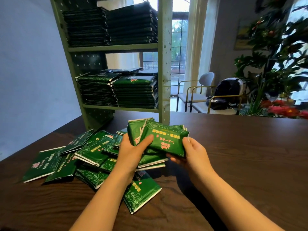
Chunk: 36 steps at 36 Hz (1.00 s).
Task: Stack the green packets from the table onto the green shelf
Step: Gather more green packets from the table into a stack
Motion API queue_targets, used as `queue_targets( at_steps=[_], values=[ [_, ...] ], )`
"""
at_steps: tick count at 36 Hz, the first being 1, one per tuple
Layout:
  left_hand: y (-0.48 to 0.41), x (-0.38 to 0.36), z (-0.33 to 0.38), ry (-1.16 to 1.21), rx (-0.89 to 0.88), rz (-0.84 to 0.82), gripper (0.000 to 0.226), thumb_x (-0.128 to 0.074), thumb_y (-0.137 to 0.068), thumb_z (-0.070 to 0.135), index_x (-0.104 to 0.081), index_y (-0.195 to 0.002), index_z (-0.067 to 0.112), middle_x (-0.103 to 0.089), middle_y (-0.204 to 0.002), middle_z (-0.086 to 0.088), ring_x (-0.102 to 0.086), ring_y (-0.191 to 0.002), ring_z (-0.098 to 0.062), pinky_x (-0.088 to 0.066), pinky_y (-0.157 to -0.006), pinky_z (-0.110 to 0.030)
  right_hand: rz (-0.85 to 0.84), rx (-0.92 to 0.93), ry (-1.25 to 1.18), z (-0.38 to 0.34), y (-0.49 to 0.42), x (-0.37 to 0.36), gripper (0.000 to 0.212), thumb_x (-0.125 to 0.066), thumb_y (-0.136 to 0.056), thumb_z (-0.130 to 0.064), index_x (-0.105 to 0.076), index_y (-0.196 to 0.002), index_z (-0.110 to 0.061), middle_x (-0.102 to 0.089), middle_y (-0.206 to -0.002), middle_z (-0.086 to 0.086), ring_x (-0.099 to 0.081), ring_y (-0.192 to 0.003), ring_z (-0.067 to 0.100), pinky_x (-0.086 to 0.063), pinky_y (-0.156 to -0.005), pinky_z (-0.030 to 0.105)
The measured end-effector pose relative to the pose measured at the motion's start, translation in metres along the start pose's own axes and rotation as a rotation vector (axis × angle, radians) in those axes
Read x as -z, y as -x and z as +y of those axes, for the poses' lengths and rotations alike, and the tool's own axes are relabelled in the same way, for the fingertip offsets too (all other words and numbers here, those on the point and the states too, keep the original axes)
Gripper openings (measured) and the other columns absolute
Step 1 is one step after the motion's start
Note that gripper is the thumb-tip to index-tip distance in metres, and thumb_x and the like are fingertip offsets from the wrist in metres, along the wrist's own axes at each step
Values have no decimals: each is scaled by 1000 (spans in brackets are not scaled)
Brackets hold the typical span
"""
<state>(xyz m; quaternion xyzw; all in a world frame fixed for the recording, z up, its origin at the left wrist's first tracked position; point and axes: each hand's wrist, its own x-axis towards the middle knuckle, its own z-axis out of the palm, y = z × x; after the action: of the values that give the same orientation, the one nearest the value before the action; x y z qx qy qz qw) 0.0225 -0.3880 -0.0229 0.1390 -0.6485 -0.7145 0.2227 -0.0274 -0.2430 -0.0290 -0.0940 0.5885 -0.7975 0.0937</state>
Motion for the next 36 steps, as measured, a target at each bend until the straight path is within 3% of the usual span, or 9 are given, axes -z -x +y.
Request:
queue_targets(
  at_steps=[4, 8, 11, 14, 17, 21, 25, 29, 36],
  values=[
    [-3, 4, -1, 8, 9, 10, 28, -75, -81, 15, -58, -103, 22, -71, -104, -5, -69, -97, -24, -53, -94, -46, 37, 149, 286, -8, -8, 9, 13, -47, -98, -12, -56, -108, -12, -62, -105, 6, -61, -86, 13, -51, -64, 19],
    [-5, 7, -2, -60, -48, -38, 33, -76, -79, 11, -59, -106, 22, -72, -102, -3, -71, -91, -19, -56, -81, -35, -127, 389, 669, -22, -10, 29, 52, -62, -90, -27, -38, -136, -29, -38, -133, -15, -35, -123, 1, -32, -100, 21],
    [-4, 7, -4, -109, -80, -115, 36, -78, -77, 8, -59, -104, 23, -74, -95, 3, -72, -83, -11, -55, -67, -22, -263, 480, 916, -27, -7, 32, 72, -67, -84, -34, -29, -145, -29, -32, -135, -21, -27, -127, -4, -23, -104, 19],
    [-3, 6, -4, -158, -115, -156, 41, -80, -74, 8, -59, -106, 21, -74, -94, 4, -72, -83, -10, -55, -66, -19, -335, 451, 984, -27, -6, 32, 78, -70, -84, -31, -24, -148, -28, -39, -131, -19, -36, -123, -2, -32, -104, 20],
    [-2, 6, -4, -171, -147, -186, 43, -81, -73, 11, -59, -108, 21, -74, -97, 3, -72, -87, -10, -56, -69, -21, -403, 303, 949, -29, -7, 33, 77, -72, -83, -24, -28, -145, -32, -49, -111, -25, -52, -98, -9, -42, -86, 6],
    [-2, 4, -5, -146, -146, -189, 25, -69, -85, 24, -60, -108, 24, -74, -103, 3, -71, -93, -12, -56, -79, -29, -451, 180, 793, -31, -12, 41, 47, -71, -84, -14, -55, -128, -20, -68, -108, -5, -66, -97, 8, -54, -88, 28],
    [-7, 5, -5, -70, -131, -78, 13, -58, -95, 24, -63, -108, 23, -74, -99, 3, -71, -88, -14, -56, -73, -29, -389, 93, 453, -33, -10, 45, 26, -61, -88, -2, -62, -111, -13, -74, -94, -1, -71, -85, 12, -55, -68, 22],
    [-9, 6, -7, -68, -126, -60, 12, -56, -97, 21, -61, -105, 29, -72, -107, -3, -69, -95, -20, -56, -82, -39, -342, 16, 130, -30, -12, 40, 22, -53, -90, 3, -61, -107, -9, -74, -93, 7, -70, -79, 18, -59, -69, 31],
    [-8, 0, -9, -219, -162, -61, 18, -51, -100, 17, -56, -102, 33, -65, -115, -1, -61, -110, -21, -47, -100, -44, -320, -26, 79, 2, -4, 10, 26, -45, -92, 6, -59, -104, -12, -74, -86, 2, -70, -78, 15, -56, -66, 29]
  ],
)
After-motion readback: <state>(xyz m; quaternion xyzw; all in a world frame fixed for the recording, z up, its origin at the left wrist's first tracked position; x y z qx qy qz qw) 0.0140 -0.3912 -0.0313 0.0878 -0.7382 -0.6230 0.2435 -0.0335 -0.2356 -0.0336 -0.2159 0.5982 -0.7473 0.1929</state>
